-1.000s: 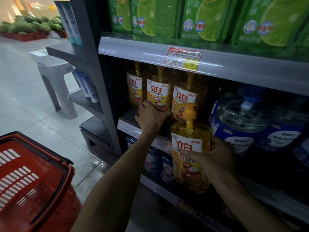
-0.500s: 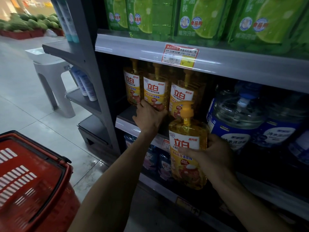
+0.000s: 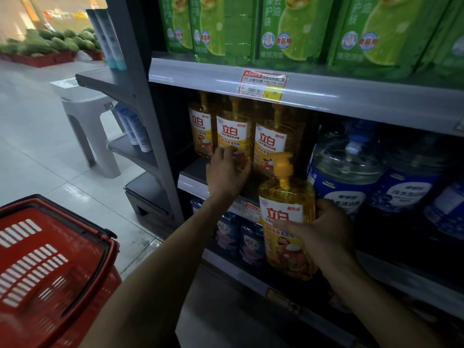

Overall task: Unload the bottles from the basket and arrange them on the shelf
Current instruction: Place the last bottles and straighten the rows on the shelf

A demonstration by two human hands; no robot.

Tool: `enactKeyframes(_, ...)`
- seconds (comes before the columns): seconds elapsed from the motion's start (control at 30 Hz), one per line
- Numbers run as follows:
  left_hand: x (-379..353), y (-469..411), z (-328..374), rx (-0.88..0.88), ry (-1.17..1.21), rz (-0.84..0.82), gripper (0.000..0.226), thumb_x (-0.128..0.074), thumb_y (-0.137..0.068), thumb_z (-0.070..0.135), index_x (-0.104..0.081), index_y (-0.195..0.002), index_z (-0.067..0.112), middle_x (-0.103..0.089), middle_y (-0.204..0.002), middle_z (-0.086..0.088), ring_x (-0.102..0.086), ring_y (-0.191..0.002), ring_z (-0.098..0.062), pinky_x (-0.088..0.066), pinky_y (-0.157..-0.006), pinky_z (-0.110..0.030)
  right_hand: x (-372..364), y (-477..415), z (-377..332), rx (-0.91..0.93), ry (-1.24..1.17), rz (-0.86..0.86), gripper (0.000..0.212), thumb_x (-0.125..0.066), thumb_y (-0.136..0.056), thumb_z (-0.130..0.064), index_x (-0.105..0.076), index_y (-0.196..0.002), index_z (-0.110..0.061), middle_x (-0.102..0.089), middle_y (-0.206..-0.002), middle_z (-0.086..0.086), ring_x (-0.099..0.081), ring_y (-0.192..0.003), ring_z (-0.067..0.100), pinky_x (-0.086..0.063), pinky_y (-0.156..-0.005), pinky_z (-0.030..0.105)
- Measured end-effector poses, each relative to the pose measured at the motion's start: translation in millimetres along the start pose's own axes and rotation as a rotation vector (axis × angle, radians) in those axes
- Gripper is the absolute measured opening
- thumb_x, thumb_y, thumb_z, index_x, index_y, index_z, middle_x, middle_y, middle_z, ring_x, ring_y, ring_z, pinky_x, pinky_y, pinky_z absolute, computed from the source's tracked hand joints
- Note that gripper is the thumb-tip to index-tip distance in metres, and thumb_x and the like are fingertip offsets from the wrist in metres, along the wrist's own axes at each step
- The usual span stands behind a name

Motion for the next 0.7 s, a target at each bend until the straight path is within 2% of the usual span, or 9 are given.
enactKeyframes(0.07, 2, 4, 12, -0.071, 0.058, -0.061, 0.057, -0.064, -0.088, 0.061, -0.049, -0.132, 0.028, -0.054, -0.133, 0.003, -0.055, -0.120, -0.019, -0.051, -0.099, -0.048, 3, 1, 1, -0.036, -0.054, -0.004, 0.058, -0.097, -0.064, -0.015, -0.068, -0.113, -0.010, -0.075, -0.105, 0.004, -0.063, -0.069, 0.004, -0.043, -0.036, 0.012)
enactKeyframes(0.17, -4, 12, 29, -0.071, 0.152, -0.191, 0.067, -0.068, -0.084, 0.061, -0.046, -0.139, 0.029, -0.055, -0.138, 0.003, -0.055, -0.125, -0.019, -0.052, -0.098, -0.047, 8, 3, 1, -0.054, -0.121, -0.001, 0.057, -0.096, -0.065, -0.014, -0.068, -0.114, -0.011, -0.075, -0.106, 0.004, -0.063, -0.070, 0.004, -0.041, -0.035, 0.009)
enactKeyframes(0.27, -14, 20, 37, 0.014, 0.297, -0.281, 0.088, -0.062, -0.069, 0.077, -0.045, -0.141, 0.032, -0.056, -0.141, 0.005, -0.054, -0.129, -0.017, -0.051, -0.101, -0.050, 14, 6, 0, -0.042, -0.157, 0.002, 0.058, -0.096, -0.065, -0.013, -0.069, -0.116, -0.011, -0.073, -0.101, 0.001, -0.062, -0.071, 0.002, -0.040, -0.035, 0.008)
enactKeyframes(0.37, -25, 23, 36, 0.094, 0.390, -0.319, 0.094, -0.064, -0.061, 0.080, -0.048, -0.139, 0.030, -0.062, -0.136, 0.008, -0.057, -0.128, -0.016, -0.050, -0.104, -0.054, 21, 8, 0, 0.019, -0.082, 0.010, 0.058, -0.096, -0.065, -0.012, -0.070, -0.116, -0.012, -0.072, -0.098, -0.001, -0.061, -0.069, 0.000, -0.040, -0.036, 0.008)
enactKeyframes(0.43, -30, 25, 36, 0.118, 0.379, -0.322, 0.096, -0.064, -0.059, 0.079, -0.046, -0.140, 0.031, -0.062, -0.138, 0.008, -0.056, -0.130, -0.018, -0.047, -0.106, -0.056, 23, 8, 1, 0.081, -0.007, 0.021, 0.060, -0.098, -0.063, -0.014, -0.069, -0.115, -0.014, -0.073, -0.098, -0.003, -0.066, -0.073, 0.004, -0.050, -0.042, 0.014)
enactKeyframes(0.5, -32, 24, 37, 0.120, 0.330, -0.304, 0.101, -0.062, -0.057, 0.081, -0.044, -0.142, 0.030, -0.058, -0.141, 0.004, -0.054, -0.133, -0.022, -0.045, -0.107, -0.059, 25, 8, 3, 0.118, 0.069, 0.043, 0.061, -0.100, -0.058, -0.021, -0.070, -0.112, -0.020, -0.075, -0.100, -0.005, -0.072, -0.084, 0.013, -0.063, -0.059, 0.033)
enactKeyframes(0.57, -34, 22, 40, 0.123, 0.281, -0.312, 0.106, -0.057, -0.053, 0.083, -0.043, -0.143, 0.027, -0.053, -0.144, -0.001, -0.051, -0.134, -0.028, -0.042, -0.108, -0.062, 26, 9, 3, 0.145, 0.142, 0.044, 0.060, -0.100, -0.058, -0.023, -0.070, -0.110, -0.022, -0.075, -0.100, -0.007, -0.073, -0.090, 0.015, -0.064, -0.070, 0.041)
enactKeyframes(0.63, -35, 21, 44, 0.137, 0.256, -0.321, 0.112, -0.055, -0.050, 0.083, -0.042, -0.144, 0.024, -0.048, -0.146, -0.006, -0.048, -0.135, -0.032, -0.040, -0.110, -0.062, 29, 10, 3, 0.150, 0.165, 0.029, 0.061, -0.099, -0.060, -0.020, -0.068, -0.112, -0.020, -0.074, -0.101, -0.006, -0.071, -0.087, 0.012, -0.063, -0.058, 0.034)
enactKeyframes(0.7, -33, 20, 48, 0.160, 0.274, -0.305, 0.111, -0.068, -0.054, 0.078, -0.041, -0.145, 0.020, -0.046, -0.146, -0.008, -0.048, -0.135, -0.033, -0.041, -0.109, -0.062, 30, 10, 3, 0.152, 0.176, 0.023, 0.062, -0.099, -0.060, -0.018, -0.067, -0.113, -0.020, -0.074, -0.103, -0.005, -0.072, -0.087, 0.013, -0.062, -0.054, 0.032)
Point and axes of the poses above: each hand's wrist, its own y-axis away from the middle knuckle, its own x-axis out of the back of the hand, z = x × y, the point moved 4 cm from there along -y, towards the middle knuckle
